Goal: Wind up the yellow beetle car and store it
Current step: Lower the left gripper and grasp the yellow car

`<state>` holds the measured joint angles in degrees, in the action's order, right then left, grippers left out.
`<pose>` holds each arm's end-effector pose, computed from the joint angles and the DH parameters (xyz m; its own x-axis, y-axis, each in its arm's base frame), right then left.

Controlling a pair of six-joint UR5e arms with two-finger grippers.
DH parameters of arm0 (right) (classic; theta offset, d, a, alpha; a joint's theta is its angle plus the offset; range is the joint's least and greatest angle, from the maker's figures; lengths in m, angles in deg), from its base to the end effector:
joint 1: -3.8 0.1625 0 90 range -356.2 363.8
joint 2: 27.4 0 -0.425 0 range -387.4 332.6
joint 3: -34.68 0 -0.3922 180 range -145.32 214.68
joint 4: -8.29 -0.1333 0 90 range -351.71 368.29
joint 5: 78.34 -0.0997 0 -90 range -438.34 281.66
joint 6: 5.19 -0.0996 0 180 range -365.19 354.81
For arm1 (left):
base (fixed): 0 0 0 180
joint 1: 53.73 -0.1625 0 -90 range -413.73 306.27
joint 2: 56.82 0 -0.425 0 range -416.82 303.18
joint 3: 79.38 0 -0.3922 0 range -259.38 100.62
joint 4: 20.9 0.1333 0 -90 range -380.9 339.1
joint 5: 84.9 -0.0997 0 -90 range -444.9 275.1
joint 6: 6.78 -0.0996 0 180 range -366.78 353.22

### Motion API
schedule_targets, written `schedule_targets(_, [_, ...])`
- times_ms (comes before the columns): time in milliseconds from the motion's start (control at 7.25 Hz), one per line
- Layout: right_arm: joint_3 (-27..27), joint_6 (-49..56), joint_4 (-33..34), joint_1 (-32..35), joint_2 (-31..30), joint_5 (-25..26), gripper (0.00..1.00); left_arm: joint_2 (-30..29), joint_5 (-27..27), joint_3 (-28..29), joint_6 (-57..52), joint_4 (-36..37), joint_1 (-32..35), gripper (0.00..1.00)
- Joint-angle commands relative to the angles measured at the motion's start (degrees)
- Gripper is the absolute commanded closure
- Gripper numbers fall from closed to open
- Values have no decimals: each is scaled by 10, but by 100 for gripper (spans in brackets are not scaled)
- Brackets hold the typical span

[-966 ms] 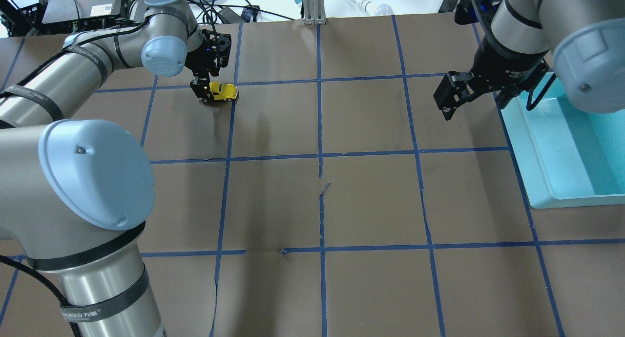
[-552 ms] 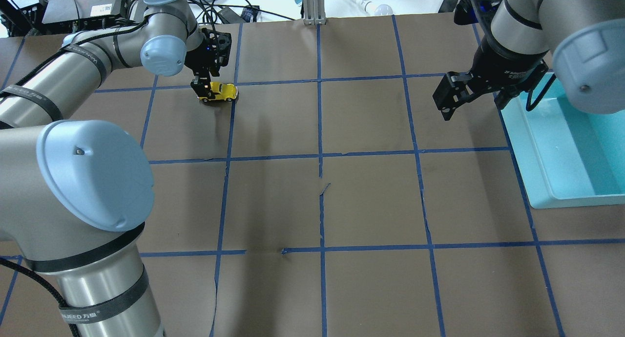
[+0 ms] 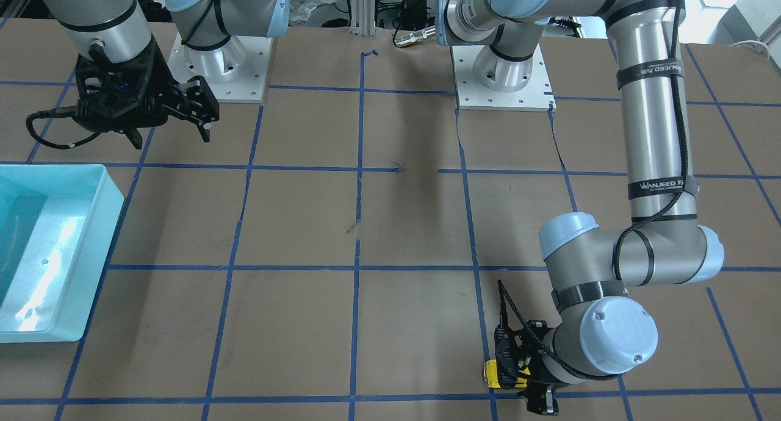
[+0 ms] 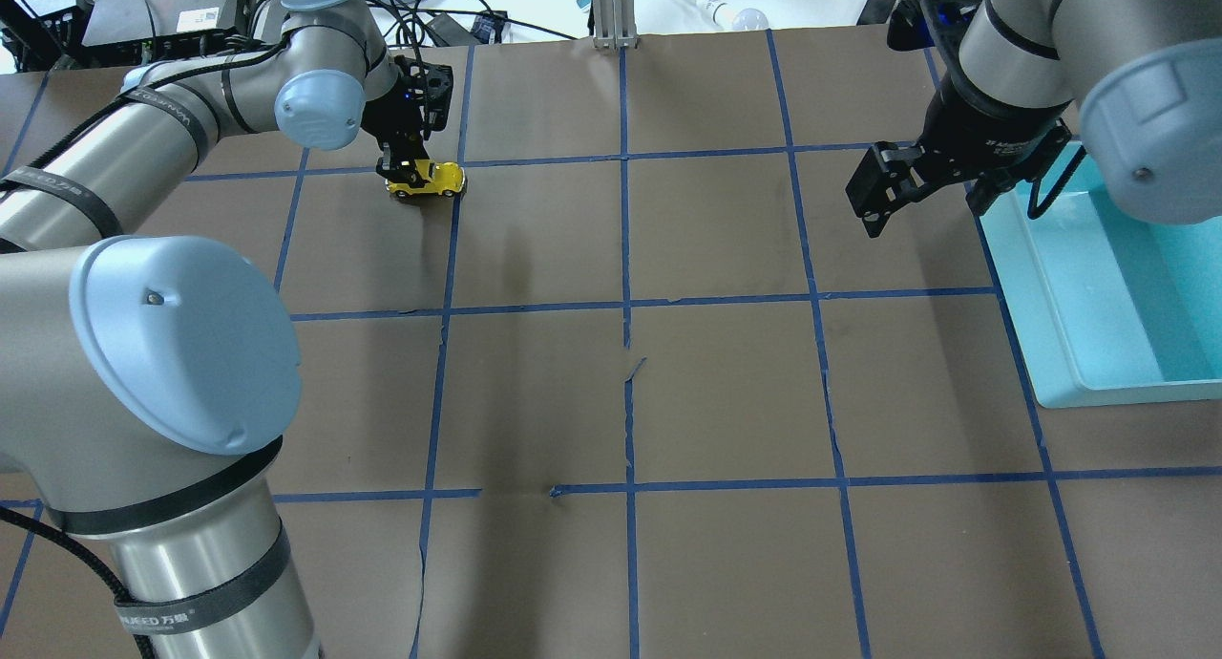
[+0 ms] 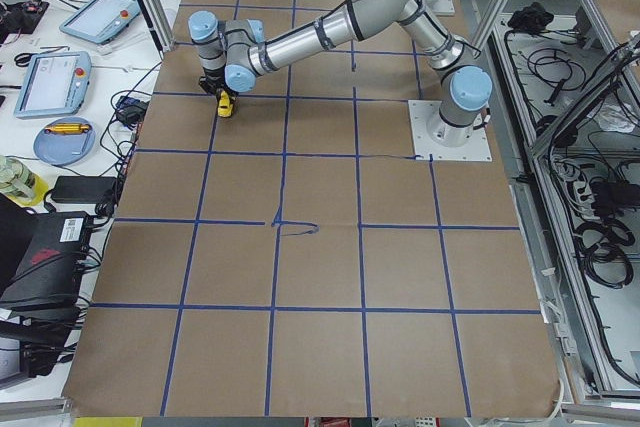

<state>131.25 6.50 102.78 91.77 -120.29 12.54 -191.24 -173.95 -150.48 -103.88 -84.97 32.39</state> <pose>0.1150 -0.4754 0.4636 -0.9857 -0.1676 0.0179 -0.1678 0.9858 -0.0107 -0.0838 -0.7592 0.1982 0.0562 0.9984 -0.0092 0.9983 -0.0563 -0.0156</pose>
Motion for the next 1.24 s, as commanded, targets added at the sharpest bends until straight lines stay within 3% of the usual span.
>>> schedule_targets(0, [1, 0, 0, 0, 0, 1, 0, -1, 0, -1, 0, 0, -1, 100])
schedule_targets(1103, [3, 1, 0, 0, 3, 4, 0, -8, -4, -3, -25, 1, -36, 100])
